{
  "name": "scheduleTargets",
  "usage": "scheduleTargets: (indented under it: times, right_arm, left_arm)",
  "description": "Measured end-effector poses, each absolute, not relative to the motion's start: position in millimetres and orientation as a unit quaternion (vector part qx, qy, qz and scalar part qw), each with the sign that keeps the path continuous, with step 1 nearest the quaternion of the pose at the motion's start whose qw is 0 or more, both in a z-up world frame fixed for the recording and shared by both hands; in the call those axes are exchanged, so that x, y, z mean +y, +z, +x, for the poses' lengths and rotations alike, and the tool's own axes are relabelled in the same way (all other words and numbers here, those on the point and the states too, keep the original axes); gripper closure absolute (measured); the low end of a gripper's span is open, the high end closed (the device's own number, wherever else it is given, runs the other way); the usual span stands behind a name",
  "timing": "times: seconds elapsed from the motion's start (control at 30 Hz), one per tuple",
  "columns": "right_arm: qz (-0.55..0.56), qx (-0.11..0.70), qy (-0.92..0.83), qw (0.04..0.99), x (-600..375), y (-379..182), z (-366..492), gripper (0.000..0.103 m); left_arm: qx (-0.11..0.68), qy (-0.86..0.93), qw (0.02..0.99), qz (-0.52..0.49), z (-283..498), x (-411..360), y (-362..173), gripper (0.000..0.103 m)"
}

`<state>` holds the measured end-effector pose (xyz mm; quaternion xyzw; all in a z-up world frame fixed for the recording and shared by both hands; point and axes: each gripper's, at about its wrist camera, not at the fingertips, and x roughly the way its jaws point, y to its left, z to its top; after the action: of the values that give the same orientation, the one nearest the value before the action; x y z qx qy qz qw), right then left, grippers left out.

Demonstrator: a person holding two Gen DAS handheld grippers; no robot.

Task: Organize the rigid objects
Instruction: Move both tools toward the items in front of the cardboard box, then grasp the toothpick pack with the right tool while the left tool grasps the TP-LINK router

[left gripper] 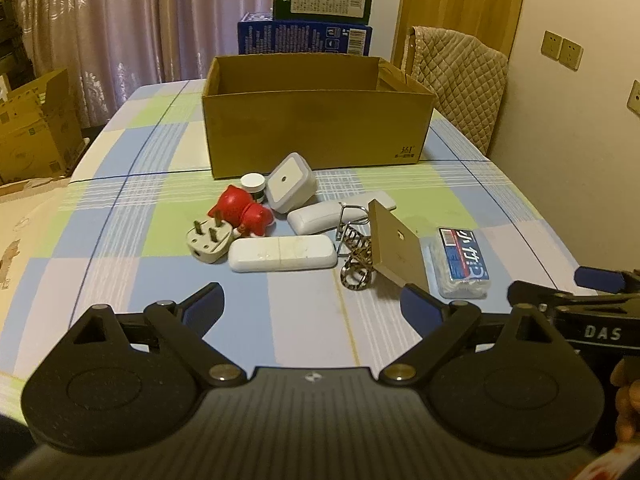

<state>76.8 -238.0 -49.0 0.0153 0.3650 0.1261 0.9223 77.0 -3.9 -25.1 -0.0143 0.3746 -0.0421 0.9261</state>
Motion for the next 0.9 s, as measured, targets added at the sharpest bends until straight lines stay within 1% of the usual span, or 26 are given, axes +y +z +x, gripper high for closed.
scheduleTargets:
  times: [0.27, 0.33, 0.73, 0.8, 0.9]
  right_arm:
    - [0.026, 0.381, 0.126, 0.915, -235, -77, 113, 0.019]
    - [0.029, 0.388, 0.129, 0.912, -234, -85, 122, 0.025]
    - [0.024, 0.421, 0.127, 0.898, -228, -120, 162, 0.033]
    - [0.022, 0.424, 0.129, 0.896, -229, -122, 164, 0.044]
    - [0.012, 0.416, 0.120, 0.901, -234, -120, 161, 0.048]
  left_arm:
    - [0.380, -0.059, 0.923, -0.005, 104, -14, -43, 0.010]
    - [0.381, -0.063, 0.922, -0.002, 111, -16, -50, 0.010]
    - [0.380, -0.088, 0.921, 0.009, 135, -28, -75, 0.010]
    - [0.375, -0.093, 0.922, 0.014, 136, -32, -77, 0.010]
    - [0.367, -0.104, 0.924, 0.029, 138, -40, -79, 0.010]
